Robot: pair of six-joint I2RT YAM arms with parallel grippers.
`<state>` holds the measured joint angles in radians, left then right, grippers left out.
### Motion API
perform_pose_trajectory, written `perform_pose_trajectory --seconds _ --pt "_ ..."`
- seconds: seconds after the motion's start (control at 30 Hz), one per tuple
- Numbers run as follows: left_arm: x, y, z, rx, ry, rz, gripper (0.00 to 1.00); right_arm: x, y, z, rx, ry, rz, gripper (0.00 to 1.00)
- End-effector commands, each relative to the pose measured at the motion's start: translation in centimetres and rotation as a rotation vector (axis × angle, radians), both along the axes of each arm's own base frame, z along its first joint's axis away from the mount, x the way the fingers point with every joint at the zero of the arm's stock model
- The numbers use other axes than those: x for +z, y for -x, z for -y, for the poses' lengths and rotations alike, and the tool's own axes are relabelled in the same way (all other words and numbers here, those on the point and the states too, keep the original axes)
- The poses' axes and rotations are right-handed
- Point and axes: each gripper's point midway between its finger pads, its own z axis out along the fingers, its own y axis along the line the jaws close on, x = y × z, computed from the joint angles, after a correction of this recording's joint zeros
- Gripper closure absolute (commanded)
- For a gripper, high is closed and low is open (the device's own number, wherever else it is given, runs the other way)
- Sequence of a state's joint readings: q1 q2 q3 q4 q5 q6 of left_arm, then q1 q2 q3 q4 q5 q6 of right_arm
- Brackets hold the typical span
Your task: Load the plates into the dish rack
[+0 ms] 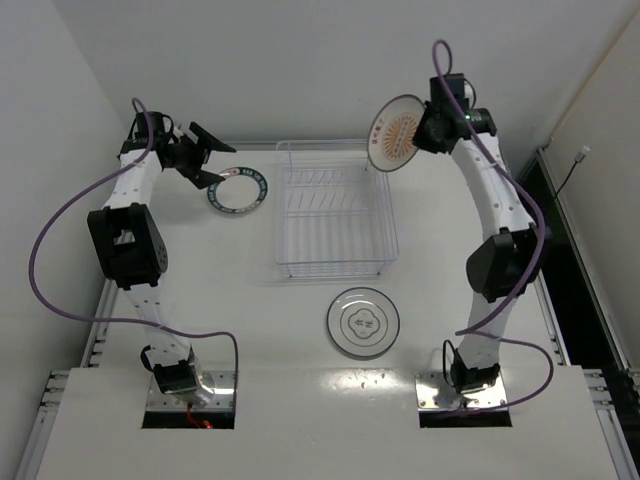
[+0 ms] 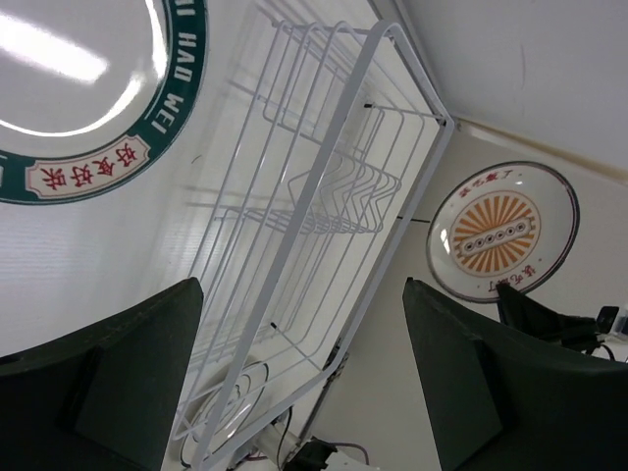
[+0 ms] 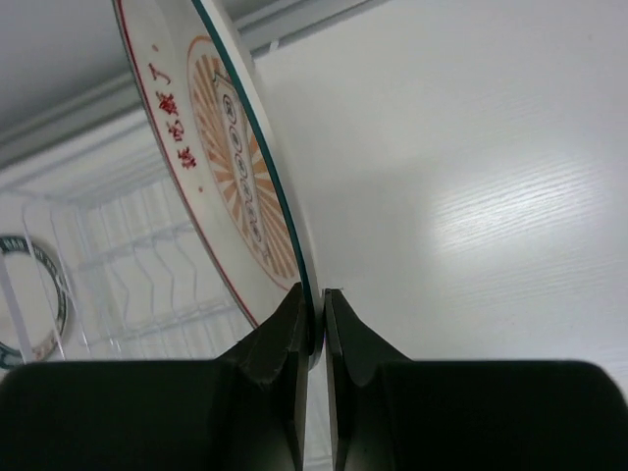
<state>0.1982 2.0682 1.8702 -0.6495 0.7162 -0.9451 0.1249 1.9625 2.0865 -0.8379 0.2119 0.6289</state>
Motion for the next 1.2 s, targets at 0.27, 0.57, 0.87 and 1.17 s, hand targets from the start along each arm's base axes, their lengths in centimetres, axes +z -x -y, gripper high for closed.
perform_pose_trajectory --seconds 0.27,0.57,0.87,1.17 --pt "1.9 0.5 -0.2 0.005 0.006 0.036 0.19 0.4 2.3 -1.6 0.039 0.288 -0.030 1.00" --pt "2.0 0.7 -0.2 0.005 0.006 0.036 0.19 -0.2 1.6 -2.7 0.083 0.345 -0.040 1.00" --pt "2.0 0.7 -0.2 0.005 0.006 0.036 0.19 -5.8 1.8 -5.3 0.160 0.369 -0.174 1.00" --pt "2.1 0.7 0.0 -0.002 0.012 0.037 0.19 -4.7 2.1 -4.8 0.106 0.360 -0.173 1.00"
